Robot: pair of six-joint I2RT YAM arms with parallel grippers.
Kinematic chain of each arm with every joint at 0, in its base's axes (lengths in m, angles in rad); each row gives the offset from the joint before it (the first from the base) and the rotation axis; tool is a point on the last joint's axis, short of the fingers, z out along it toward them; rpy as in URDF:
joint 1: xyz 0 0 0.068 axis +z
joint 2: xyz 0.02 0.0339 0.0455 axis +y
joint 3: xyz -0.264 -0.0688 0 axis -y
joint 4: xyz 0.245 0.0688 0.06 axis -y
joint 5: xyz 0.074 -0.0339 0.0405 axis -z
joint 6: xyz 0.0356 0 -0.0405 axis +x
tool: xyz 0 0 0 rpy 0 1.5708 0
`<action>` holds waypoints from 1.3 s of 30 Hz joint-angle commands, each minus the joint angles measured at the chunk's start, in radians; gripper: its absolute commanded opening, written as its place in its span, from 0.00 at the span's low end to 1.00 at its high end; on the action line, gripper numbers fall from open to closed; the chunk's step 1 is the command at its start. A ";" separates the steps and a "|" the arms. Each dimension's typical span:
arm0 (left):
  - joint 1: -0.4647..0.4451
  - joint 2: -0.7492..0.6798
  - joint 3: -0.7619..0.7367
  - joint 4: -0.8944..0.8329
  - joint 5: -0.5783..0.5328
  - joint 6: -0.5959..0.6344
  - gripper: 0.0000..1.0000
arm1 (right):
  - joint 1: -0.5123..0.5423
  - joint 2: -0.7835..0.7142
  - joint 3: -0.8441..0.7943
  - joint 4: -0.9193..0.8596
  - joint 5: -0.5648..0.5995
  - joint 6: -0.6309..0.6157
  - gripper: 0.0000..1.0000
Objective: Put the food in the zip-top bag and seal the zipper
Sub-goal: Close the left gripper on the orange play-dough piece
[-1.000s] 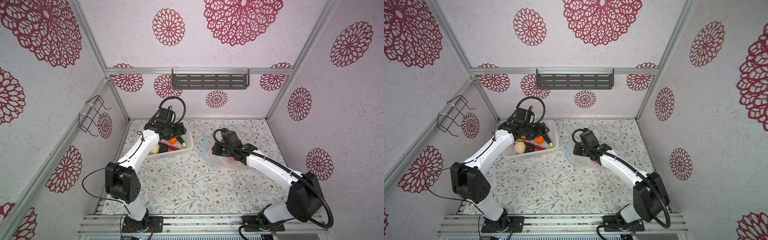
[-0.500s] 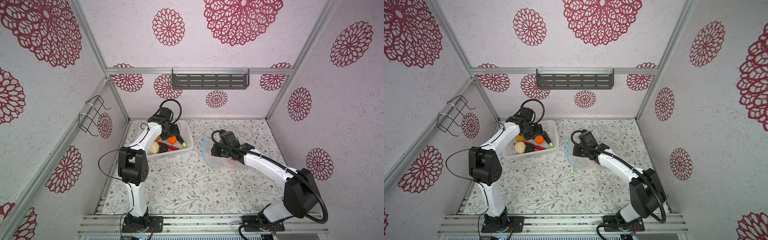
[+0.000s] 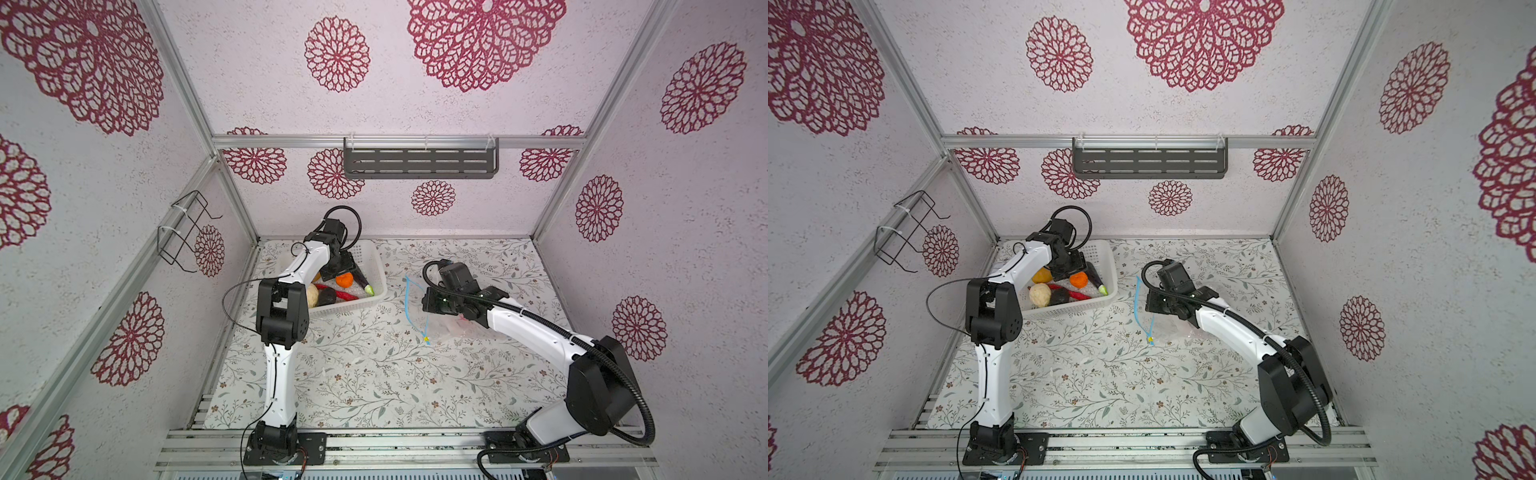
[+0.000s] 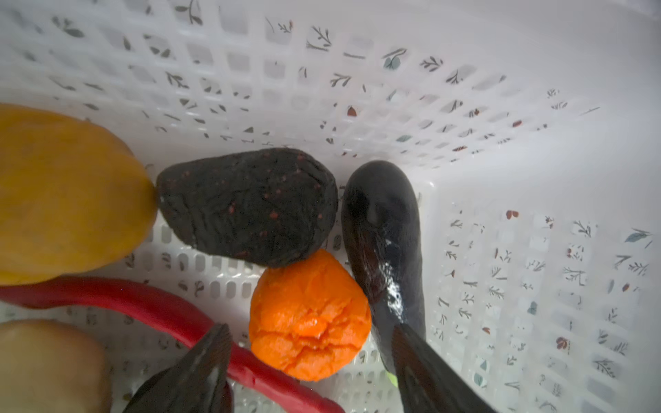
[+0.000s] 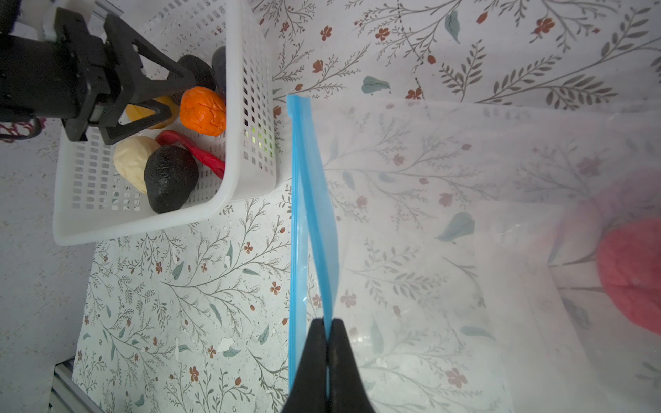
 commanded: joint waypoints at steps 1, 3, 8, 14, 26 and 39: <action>0.005 0.032 0.037 -0.010 -0.008 0.014 0.76 | -0.005 -0.004 0.001 0.031 -0.010 -0.012 0.00; 0.004 0.048 0.052 -0.015 -0.009 0.014 0.76 | -0.006 -0.006 0.000 0.030 -0.011 -0.013 0.00; -0.001 0.068 0.059 -0.020 -0.009 0.017 0.76 | -0.007 -0.009 -0.004 0.029 -0.008 -0.012 0.00; -0.014 0.074 0.042 -0.025 -0.027 0.030 0.76 | -0.009 -0.008 -0.003 0.030 -0.010 -0.013 0.00; -0.022 0.084 0.031 -0.033 -0.033 0.043 0.73 | -0.009 0.000 0.017 0.023 -0.015 -0.014 0.00; -0.040 0.044 -0.033 -0.031 -0.017 0.043 0.67 | -0.008 0.003 0.014 0.024 -0.024 -0.011 0.00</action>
